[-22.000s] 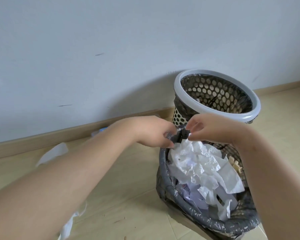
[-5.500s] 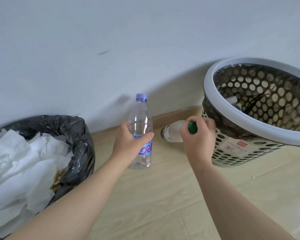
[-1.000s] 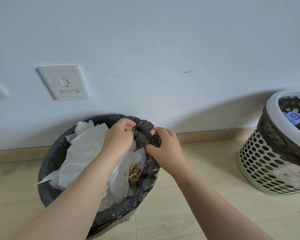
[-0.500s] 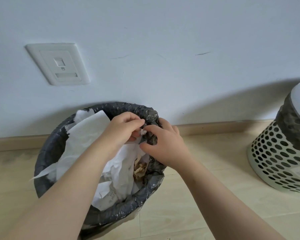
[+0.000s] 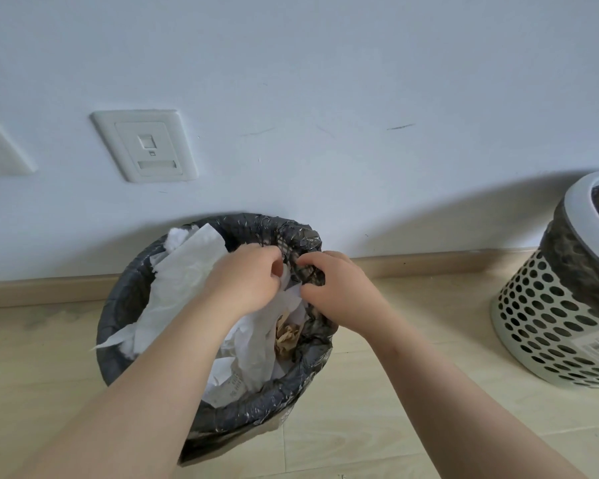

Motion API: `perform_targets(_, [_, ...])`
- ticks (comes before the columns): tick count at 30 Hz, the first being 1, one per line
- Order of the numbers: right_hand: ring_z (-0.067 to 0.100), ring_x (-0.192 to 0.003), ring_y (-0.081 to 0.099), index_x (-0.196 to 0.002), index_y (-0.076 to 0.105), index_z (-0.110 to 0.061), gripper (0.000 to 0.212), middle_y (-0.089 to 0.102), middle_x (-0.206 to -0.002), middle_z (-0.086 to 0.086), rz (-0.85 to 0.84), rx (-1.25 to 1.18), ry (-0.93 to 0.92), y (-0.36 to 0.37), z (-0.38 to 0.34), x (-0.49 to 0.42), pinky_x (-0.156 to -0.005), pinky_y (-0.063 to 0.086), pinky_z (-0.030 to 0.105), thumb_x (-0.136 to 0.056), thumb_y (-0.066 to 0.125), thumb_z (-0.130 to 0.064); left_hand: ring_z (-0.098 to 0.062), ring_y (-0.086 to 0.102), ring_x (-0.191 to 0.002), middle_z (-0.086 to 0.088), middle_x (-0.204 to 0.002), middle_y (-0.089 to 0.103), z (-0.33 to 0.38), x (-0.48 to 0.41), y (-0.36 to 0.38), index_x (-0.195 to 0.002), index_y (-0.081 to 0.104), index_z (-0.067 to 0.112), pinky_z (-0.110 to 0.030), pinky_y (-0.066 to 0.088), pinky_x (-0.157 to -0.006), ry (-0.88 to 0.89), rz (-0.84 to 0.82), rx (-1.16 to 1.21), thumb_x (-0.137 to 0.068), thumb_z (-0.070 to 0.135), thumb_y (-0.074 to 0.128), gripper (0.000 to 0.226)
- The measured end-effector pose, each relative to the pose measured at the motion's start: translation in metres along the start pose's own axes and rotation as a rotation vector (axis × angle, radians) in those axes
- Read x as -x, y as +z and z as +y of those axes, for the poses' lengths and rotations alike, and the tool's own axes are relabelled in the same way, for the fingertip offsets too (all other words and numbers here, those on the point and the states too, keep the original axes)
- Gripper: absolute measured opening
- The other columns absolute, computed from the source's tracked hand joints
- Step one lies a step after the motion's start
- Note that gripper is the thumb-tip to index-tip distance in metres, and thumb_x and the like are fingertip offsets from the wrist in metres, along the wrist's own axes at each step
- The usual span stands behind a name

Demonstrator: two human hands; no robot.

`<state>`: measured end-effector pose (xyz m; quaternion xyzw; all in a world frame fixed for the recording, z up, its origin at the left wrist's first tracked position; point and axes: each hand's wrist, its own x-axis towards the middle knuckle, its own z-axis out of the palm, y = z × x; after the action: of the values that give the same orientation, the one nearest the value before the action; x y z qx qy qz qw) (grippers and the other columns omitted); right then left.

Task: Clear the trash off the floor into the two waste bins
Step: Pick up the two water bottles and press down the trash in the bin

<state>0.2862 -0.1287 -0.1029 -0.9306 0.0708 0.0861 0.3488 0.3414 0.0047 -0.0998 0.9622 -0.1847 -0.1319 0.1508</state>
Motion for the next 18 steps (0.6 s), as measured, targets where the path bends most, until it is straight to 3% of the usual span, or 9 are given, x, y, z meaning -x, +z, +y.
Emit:
perform_targets(4, [0.017, -0.089, 0.050, -0.125, 0.052, -0.029, 0.048, 0.054, -0.120, 0.004, 0.030, -0.022, -0.008, -0.001, 0.002, 0.000, -0.074, 0.045, 0.030, -0.082, 0.047, -0.010, -0.020, 0.056, -0.100, -0.002, -0.109, 0.062, 0.002, -0.001, 0.000, -0.100, 0.061, 0.019, -0.033, 0.047, -0.086, -0.004, -0.106, 0.192, -0.088, 0.013, 0.047, 0.019])
perform_targets(7, [0.021, -0.109, 0.046, -0.123, 0.052, -0.030, 0.045, 0.046, -0.128, 0.001, 0.071, -0.028, 0.005, 0.001, 0.002, -0.001, -0.087, 0.045, 0.033, -0.082, 0.049, -0.012, -0.017, 0.055, -0.096, 0.001, -0.105, 0.061, 0.007, -0.007, 0.001, -0.097, 0.060, 0.023, -0.028, 0.043, -0.079, 0.007, -0.077, 0.254, -0.088, 0.010, 0.047, 0.019])
perform_targets(11, [0.027, -0.130, 0.028, -0.128, 0.050, -0.030, 0.044, 0.030, -0.147, -0.001, 0.100, 0.000, 0.029, -0.007, -0.008, -0.001, -0.109, 0.029, 0.036, -0.085, 0.050, -0.019, -0.015, 0.057, -0.094, 0.006, -0.099, 0.063, 0.006, -0.009, -0.011, -0.088, 0.057, 0.030, -0.027, 0.040, -0.077, -0.045, 0.050, 0.423, -0.088, 0.010, 0.049, 0.022])
perform_targets(16, [0.025, -0.128, 0.032, -0.124, 0.053, -0.023, 0.038, 0.038, -0.141, 0.000, 0.148, -0.072, 0.164, -0.027, -0.029, 0.021, -0.107, 0.029, 0.032, -0.086, 0.051, -0.018, -0.013, 0.062, -0.085, 0.002, -0.094, 0.063, 0.014, 0.022, -0.050, -0.082, 0.057, 0.027, -0.032, 0.051, -0.078, -0.314, 0.094, 0.849, -0.092, 0.011, 0.048, 0.021])
perform_targets(18, [0.025, -0.126, 0.033, -0.124, 0.054, -0.020, 0.038, 0.042, -0.137, 0.001, 0.118, -0.091, 0.237, -0.036, -0.042, 0.039, -0.105, 0.027, 0.029, -0.087, 0.051, -0.016, -0.012, 0.062, -0.085, 0.001, -0.095, 0.062, 0.019, 0.040, -0.071, -0.085, 0.057, 0.026, -0.032, 0.051, -0.079, -0.391, 0.018, 0.847, -0.093, 0.013, 0.047, 0.019])
